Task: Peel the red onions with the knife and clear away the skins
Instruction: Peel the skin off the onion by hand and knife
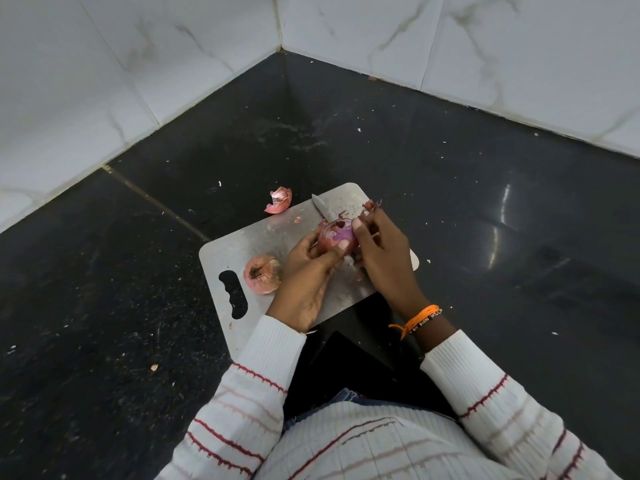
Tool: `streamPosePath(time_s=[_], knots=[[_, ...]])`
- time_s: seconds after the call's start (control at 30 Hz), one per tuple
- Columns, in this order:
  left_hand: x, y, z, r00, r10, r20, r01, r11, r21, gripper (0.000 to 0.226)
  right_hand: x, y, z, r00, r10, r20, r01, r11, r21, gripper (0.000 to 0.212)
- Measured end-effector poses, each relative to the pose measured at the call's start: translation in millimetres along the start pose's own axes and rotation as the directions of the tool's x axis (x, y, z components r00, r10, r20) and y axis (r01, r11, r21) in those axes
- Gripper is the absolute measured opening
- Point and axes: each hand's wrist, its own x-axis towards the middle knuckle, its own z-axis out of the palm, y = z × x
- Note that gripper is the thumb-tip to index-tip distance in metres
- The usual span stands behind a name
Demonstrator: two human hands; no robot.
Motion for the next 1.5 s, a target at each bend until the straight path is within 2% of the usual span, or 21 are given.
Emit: streamPosePath(time_s=[0.13, 0.2, 0.37, 0.5, 0.57, 0.63, 0.73, 1.0, 1.1, 1.23, 1.33, 1.5], knots=[[0.0, -1.8, 1.2, 0.999, -0.006, -0.043, 0.009, 0.998, 0.061, 0.028, -1.4, 3.0, 6.6, 0.987, -0.161, -0.011, 0.159, 0.98, -0.116, 0.024], [-0.4, -1.0, 0.6, 0.999, -0.02, -0.041, 0.021, 1.0, 0.022, 0.023, 0.7, 8.1, 6.3, 0.985, -0.171, -0.004, 0.169, 0.975, -0.143, 0.021], [-2.4, 3.1, 1.6, 0.999, -0.029, 0.014, 0.03, 0.994, -0.104, 0.014, 4.9, 18.0, -4.5, 0.993, -0.11, -0.044, 0.101, 0.98, -0.173, 0.015], [-1.6, 5.5, 0.5, 0.999, -0.04, 0.033, 0.046, 0.982, -0.182, 0.025, 6.4, 18.5, -9.5, 0.999, -0.011, -0.031, 0.007, 0.992, -0.124, 0.024], [-1.3, 5.5, 0.2, 0.999, -0.04, 0.029, 0.045, 0.982, -0.184, 0.028, 7.1, 12.9, -11.3, 0.999, 0.028, -0.015, -0.029, 0.998, -0.051, 0.014], [-1.1, 4.5, -0.7, 0.999, -0.027, 0.026, 0.03, 0.985, -0.169, 0.029, 6.0, 3.9, -10.6, 0.995, 0.097, 0.002, -0.096, 0.991, 0.094, 0.009], [-2.1, 3.2, -1.1, 0.999, -0.02, 0.029, 0.024, 0.99, -0.138, 0.037, 4.3, -3.0, -6.9, 0.985, 0.17, 0.028, -0.172, 0.966, 0.192, 0.018], [-2.0, 0.6, 0.6, 0.999, -0.037, 0.003, 0.037, 0.993, -0.109, 0.046, 4.7, -2.7, -7.3, 0.986, 0.166, -0.028, -0.162, 0.982, 0.097, 0.002], [-2.4, 1.2, 1.7, 0.999, -0.036, -0.003, 0.036, 0.993, -0.113, 0.045, 3.9, -0.6, -9.2, 0.989, 0.147, -0.02, -0.145, 0.987, 0.072, 0.007], [-3.7, 1.4, 4.9, 1.0, 0.002, -0.023, -0.003, 0.998, -0.068, 0.034, 0.8, -3.2, -8.2, 0.978, 0.206, -0.021, -0.199, 0.962, 0.186, 0.017], [-2.3, 0.1, 4.6, 0.998, 0.027, -0.056, -0.029, 0.999, -0.029, 0.033, 0.2, -3.6, -4.7, 0.987, 0.15, -0.057, -0.144, 0.985, 0.098, 0.024], [-2.2, -1.9, 4.2, 0.995, 0.052, -0.09, -0.051, 0.998, 0.021, 0.044, -0.8, -3.1, 0.0, 0.991, 0.12, -0.062, -0.117, 0.992, 0.053, 0.012]])
